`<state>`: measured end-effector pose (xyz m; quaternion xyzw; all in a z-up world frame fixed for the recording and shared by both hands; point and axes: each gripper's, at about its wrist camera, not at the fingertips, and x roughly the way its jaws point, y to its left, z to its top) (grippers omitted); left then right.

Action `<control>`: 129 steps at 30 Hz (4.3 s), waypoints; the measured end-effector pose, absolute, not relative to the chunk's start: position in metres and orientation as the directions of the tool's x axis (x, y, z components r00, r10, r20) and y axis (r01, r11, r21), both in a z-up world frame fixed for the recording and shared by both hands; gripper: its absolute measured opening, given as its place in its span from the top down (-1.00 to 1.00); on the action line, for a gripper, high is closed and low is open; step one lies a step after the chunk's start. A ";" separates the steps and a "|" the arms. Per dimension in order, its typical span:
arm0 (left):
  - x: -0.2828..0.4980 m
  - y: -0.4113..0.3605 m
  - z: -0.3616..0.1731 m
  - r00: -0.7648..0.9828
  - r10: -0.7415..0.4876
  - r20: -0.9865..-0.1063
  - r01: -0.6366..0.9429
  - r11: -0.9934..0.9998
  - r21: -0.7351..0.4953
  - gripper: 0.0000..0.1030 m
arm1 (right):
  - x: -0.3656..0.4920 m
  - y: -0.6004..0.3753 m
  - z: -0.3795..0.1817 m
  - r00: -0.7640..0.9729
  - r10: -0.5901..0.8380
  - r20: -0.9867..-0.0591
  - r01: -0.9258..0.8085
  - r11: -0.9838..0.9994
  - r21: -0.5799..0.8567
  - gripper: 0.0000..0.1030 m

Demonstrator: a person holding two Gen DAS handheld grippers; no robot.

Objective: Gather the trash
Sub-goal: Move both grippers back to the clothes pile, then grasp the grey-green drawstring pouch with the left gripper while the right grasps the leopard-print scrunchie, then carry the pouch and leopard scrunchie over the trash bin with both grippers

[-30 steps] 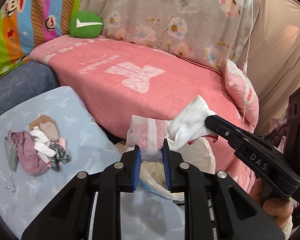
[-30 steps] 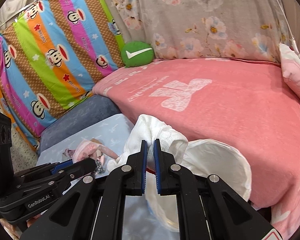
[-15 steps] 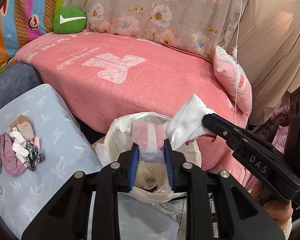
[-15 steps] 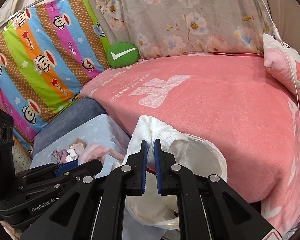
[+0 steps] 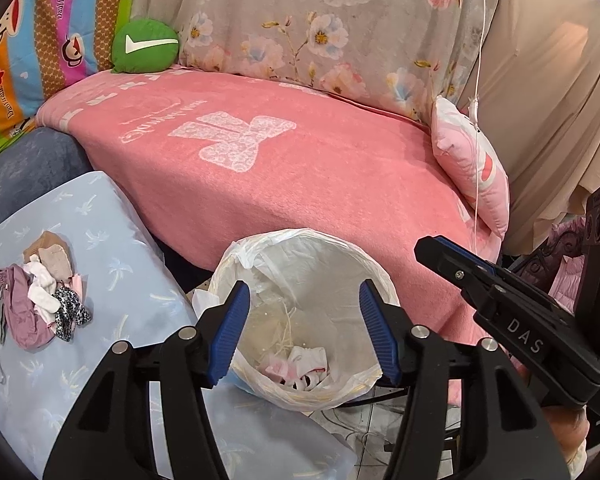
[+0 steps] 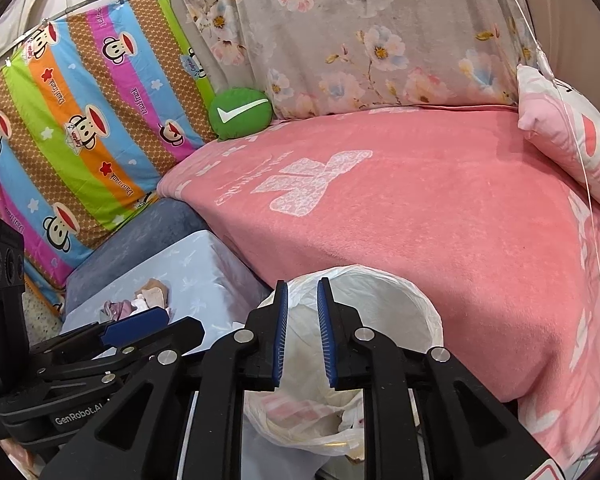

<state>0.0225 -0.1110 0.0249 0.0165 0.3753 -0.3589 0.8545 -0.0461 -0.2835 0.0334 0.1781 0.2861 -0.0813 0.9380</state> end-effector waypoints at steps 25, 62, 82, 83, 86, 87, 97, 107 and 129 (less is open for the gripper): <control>0.035 -0.049 0.018 0.534 -0.544 -0.647 0.520 0.815 -0.256 -0.07 | -0.024 -0.225 0.026 0.806 0.032 -0.591 0.147 0.956 0.252 0.52; 0.129 0.171 -0.069 0.619 -0.174 -0.766 0.115 0.985 -0.131 -0.55 | 0.122 -0.024 -0.059 0.649 0.214 -0.730 -0.086 0.974 0.209 0.26; 0.174 0.196 -0.111 0.566 -0.148 -0.811 0.064 0.989 -0.136 0.13 | 0.172 -0.002 -0.108 0.593 0.203 -0.779 -0.057 0.976 0.211 0.22; 0.174 0.197 -0.111 0.565 -0.154 -0.811 0.065 0.988 -0.142 0.22 | 0.173 -0.002 -0.110 0.591 0.205 -0.781 -0.056 0.975 0.213 0.22; 0.173 0.201 -0.110 0.561 -0.166 -0.811 0.059 0.985 -0.161 0.45 | 0.174 0.001 -0.115 0.580 0.209 -0.787 -0.060 0.975 0.214 0.23; 0.172 0.202 -0.110 0.557 -0.175 -0.812 0.058 0.983 -0.172 0.52 | 0.174 0.001 -0.117 0.578 0.209 -0.789 -0.062 0.975 0.213 0.22; 0.149 0.191 -0.090 0.582 -0.211 -0.785 0.076 0.976 -0.206 0.63 | 0.161 -0.004 -0.115 0.566 0.216 -0.796 -0.062 0.973 0.220 0.93; 0.118 0.157 -0.044 0.629 -0.278 -0.726 0.149 0.960 -0.238 0.66 | 0.123 -0.040 -0.068 0.647 0.222 -0.730 -0.040 0.965 0.258 0.95; 0.050 0.000 0.000 0.573 -0.487 -0.659 0.425 0.864 -0.269 0.66 | 0.023 -0.164 0.019 0.785 0.129 -0.606 0.045 0.964 0.264 0.95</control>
